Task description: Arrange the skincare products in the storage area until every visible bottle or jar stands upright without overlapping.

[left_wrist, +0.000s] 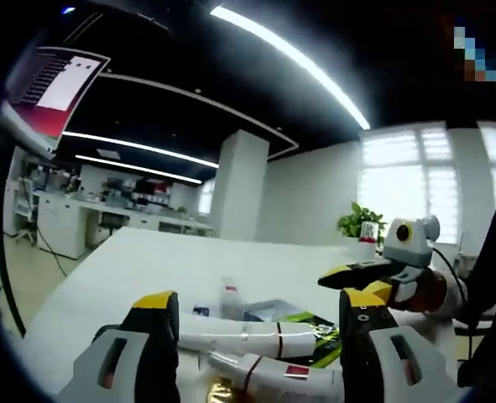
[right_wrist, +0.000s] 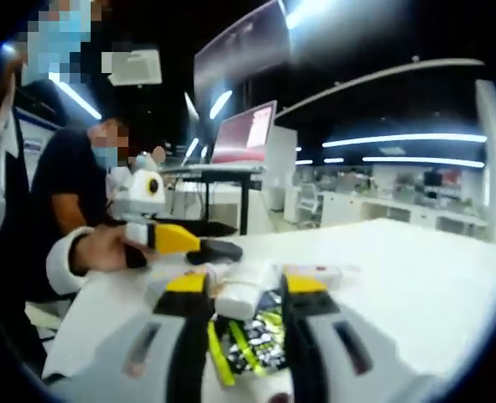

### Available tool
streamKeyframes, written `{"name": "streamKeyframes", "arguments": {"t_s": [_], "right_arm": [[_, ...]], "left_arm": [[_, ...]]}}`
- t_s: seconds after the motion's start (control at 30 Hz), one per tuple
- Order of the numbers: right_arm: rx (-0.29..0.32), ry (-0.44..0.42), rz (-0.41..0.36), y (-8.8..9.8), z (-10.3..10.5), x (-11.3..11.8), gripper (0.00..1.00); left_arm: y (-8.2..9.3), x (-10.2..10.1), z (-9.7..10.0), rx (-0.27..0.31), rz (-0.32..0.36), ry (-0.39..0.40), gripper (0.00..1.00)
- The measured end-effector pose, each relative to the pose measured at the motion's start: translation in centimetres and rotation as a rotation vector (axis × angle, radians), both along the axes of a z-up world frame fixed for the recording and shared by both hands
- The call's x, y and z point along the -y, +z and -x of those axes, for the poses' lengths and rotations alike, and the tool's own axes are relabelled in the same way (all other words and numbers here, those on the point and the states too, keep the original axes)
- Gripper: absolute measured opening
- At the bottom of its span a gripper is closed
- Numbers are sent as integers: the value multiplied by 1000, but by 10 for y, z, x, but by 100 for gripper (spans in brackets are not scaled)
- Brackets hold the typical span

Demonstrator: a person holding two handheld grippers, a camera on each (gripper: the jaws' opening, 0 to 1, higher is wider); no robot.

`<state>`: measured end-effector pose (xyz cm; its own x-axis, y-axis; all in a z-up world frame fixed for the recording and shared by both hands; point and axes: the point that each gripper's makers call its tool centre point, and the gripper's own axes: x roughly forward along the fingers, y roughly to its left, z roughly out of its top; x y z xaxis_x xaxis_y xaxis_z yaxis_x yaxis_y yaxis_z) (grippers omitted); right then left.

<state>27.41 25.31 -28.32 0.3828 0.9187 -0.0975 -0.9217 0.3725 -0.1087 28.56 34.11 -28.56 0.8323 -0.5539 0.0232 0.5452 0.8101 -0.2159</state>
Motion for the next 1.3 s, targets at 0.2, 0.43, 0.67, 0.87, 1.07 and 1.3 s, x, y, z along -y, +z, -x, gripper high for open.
{"name": "streamKeyframes", "arguments": {"t_s": [0.2, 0.43, 0.67, 0.87, 1.07, 1.3], "right_arm": [[10, -11, 45, -8, -1, -2, 32], [-5, -23, 61, -13, -4, -6, 32], [-23, -17, 76, -18, -4, -13, 33], [-35, -28, 92, -22, -6, -13, 34], [-50, -48, 125, -30, -12, -12, 36], [-47, -56, 170, -38, -15, -12, 37]], "left_arm": [[-2, 10, 3, -1, -18, -37, 76], [-3, 11, 4, -4, -30, -46, 76], [-5, 14, 5, -6, -48, -62, 76], [-5, 13, 5, -4, -47, -62, 76], [-11, 18, 5, -10, -115, -76, 76], [-10, 13, 2, -7, -122, -60, 76]]}}
